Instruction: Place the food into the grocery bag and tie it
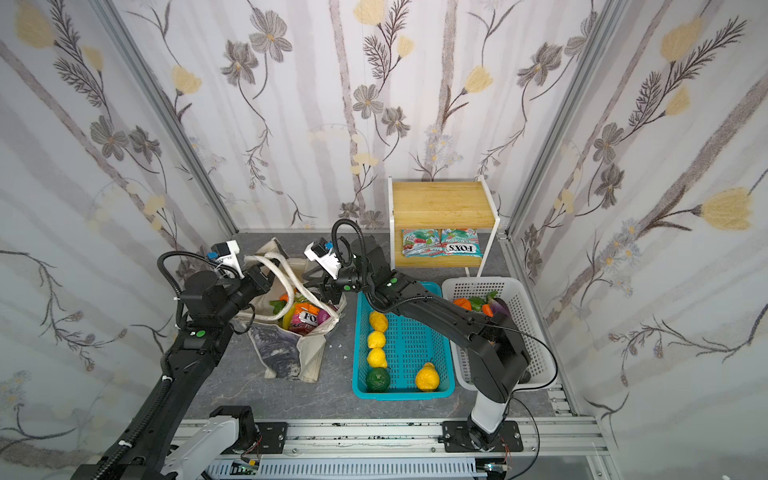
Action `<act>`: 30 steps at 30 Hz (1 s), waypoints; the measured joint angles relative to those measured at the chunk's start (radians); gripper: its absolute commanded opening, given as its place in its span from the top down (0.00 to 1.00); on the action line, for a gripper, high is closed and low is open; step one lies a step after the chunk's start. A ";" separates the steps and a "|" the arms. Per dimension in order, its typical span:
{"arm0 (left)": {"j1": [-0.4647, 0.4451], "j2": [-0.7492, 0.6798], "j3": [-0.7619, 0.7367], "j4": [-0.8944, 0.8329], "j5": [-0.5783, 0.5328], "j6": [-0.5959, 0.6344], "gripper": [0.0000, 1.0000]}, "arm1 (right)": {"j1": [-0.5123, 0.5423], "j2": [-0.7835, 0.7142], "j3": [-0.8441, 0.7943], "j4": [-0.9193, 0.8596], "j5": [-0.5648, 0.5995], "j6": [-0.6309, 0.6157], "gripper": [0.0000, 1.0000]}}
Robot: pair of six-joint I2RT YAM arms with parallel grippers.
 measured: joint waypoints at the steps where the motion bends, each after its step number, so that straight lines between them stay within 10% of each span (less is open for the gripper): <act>1: 0.000 0.000 -0.006 0.000 -0.004 0.000 1.00 | 0.001 0.004 0.002 0.000 -0.015 0.007 0.54; 16: 0.001 -0.003 -0.016 0.014 -0.012 -0.018 1.00 | 0.042 0.080 0.110 -0.039 0.011 0.047 0.59; 26: 0.001 -0.011 -0.016 0.014 -0.008 -0.042 1.00 | 0.061 0.107 0.157 -0.059 0.110 0.074 1.00; 30: 0.010 -0.022 0.018 -0.027 -0.002 -0.043 1.00 | 0.079 0.110 0.191 -0.121 0.221 0.089 1.00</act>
